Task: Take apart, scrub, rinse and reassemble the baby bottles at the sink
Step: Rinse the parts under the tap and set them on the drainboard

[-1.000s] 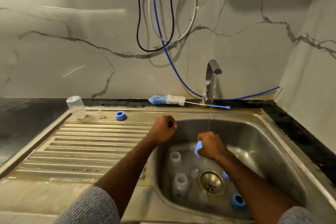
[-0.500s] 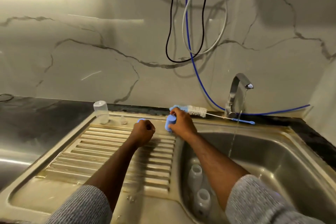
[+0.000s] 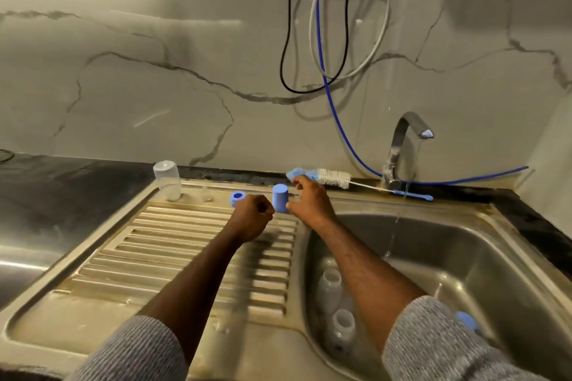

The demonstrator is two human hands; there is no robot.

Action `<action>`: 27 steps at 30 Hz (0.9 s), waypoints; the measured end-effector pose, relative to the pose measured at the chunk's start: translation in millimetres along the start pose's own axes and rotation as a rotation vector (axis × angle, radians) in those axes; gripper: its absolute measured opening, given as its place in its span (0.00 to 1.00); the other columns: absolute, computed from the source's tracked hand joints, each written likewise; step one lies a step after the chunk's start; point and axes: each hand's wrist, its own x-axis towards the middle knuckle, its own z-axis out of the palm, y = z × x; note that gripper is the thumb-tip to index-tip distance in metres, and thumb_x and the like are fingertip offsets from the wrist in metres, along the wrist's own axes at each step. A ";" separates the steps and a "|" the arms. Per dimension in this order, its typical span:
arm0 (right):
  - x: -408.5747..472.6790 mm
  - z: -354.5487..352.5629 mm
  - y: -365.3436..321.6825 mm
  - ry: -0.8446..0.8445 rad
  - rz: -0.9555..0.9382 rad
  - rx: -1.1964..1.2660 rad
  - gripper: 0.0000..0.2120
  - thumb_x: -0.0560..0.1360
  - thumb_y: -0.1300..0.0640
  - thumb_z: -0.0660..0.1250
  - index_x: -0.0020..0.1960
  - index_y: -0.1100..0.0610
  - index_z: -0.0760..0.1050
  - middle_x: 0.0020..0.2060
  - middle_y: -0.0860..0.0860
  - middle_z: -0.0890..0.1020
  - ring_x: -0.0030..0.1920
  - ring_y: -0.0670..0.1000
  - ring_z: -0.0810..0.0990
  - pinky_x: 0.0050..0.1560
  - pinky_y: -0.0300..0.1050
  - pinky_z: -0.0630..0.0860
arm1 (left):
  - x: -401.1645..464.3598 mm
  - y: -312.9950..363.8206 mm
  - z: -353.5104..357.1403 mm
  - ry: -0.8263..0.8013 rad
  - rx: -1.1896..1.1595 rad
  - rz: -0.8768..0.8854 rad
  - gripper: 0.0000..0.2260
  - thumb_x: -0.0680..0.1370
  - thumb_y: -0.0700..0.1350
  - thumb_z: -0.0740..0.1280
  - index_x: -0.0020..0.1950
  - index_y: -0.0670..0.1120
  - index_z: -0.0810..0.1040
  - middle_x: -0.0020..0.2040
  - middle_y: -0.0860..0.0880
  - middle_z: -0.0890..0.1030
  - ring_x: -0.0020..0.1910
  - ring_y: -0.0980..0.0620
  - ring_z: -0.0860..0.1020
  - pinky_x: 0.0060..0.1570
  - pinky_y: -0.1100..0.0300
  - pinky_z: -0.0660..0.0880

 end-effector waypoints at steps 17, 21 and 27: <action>-112.7 -47.1 104.7 -0.609 0.090 -0.327 0.28 0.75 0.53 0.73 0.73 0.54 0.70 0.71 0.53 0.75 0.69 0.55 0.74 0.68 0.50 0.71 | -5.3 79.9 138.4 -0.110 -0.298 0.019 0.12 0.80 0.31 0.58 0.47 0.43 0.79 0.40 0.46 0.81 0.36 0.52 0.80 0.30 0.64 0.73; -101.3 -66.4 118.3 -0.376 0.266 -0.176 0.19 0.76 0.52 0.72 0.65 0.53 0.76 0.62 0.53 0.80 0.61 0.54 0.78 0.57 0.46 0.75 | -7.2 82.2 160.1 0.006 -0.317 -0.013 0.09 0.79 0.33 0.63 0.51 0.43 0.81 0.45 0.49 0.82 0.45 0.53 0.80 0.48 0.59 0.77; -87.8 -130.4 148.2 -0.009 0.645 0.134 0.14 0.80 0.46 0.64 0.58 0.55 0.76 0.48 0.56 0.82 0.41 0.53 0.82 0.31 0.44 0.74 | -11.8 81.5 191.9 -0.098 -0.293 -0.076 0.07 0.78 0.39 0.71 0.54 0.48 0.83 0.47 0.52 0.83 0.51 0.52 0.82 0.52 0.62 0.74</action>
